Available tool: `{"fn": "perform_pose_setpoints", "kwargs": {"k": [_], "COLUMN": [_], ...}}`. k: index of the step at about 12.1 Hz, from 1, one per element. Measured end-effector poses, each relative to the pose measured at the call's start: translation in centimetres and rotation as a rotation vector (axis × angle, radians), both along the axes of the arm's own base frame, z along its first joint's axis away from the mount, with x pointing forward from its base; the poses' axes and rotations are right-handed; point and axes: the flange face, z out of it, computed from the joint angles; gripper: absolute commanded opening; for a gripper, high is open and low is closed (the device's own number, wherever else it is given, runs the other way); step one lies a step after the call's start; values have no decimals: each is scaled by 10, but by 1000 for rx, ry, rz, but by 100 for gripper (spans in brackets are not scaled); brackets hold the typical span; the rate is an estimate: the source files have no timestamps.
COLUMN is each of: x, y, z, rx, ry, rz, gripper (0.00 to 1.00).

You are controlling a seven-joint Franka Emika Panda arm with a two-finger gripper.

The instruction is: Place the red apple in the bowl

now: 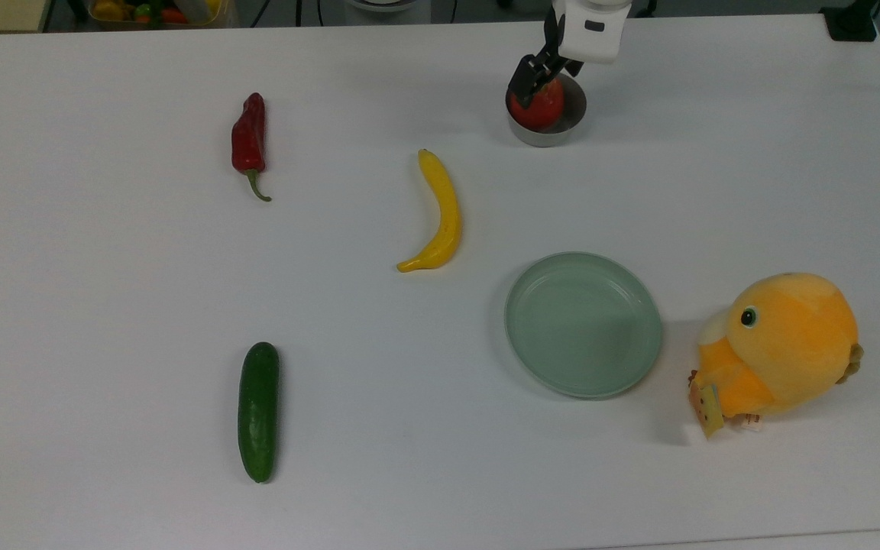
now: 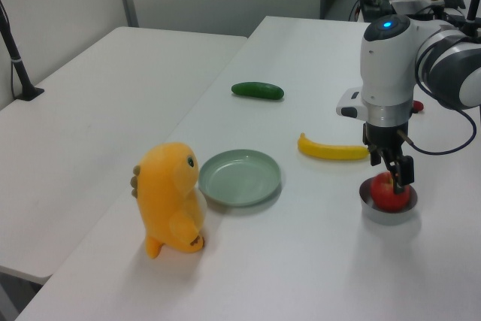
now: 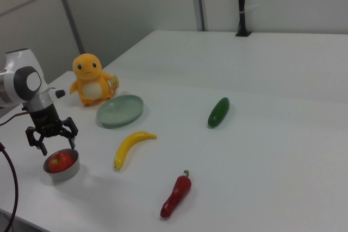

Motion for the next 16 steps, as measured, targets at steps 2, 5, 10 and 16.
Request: {"fn": "perform_pose_setpoints", "kwargs": {"k": [2,5,10,16], "x": [1,8,61,100], "y": [1,1,-68,-185], "z": [3,19,85,122], "rx": [3,20,83,109], "ry": [-5,-40,-179,-248], "rz": [0,-76,-626,-846], "gripper": [100,100,100,100]}}
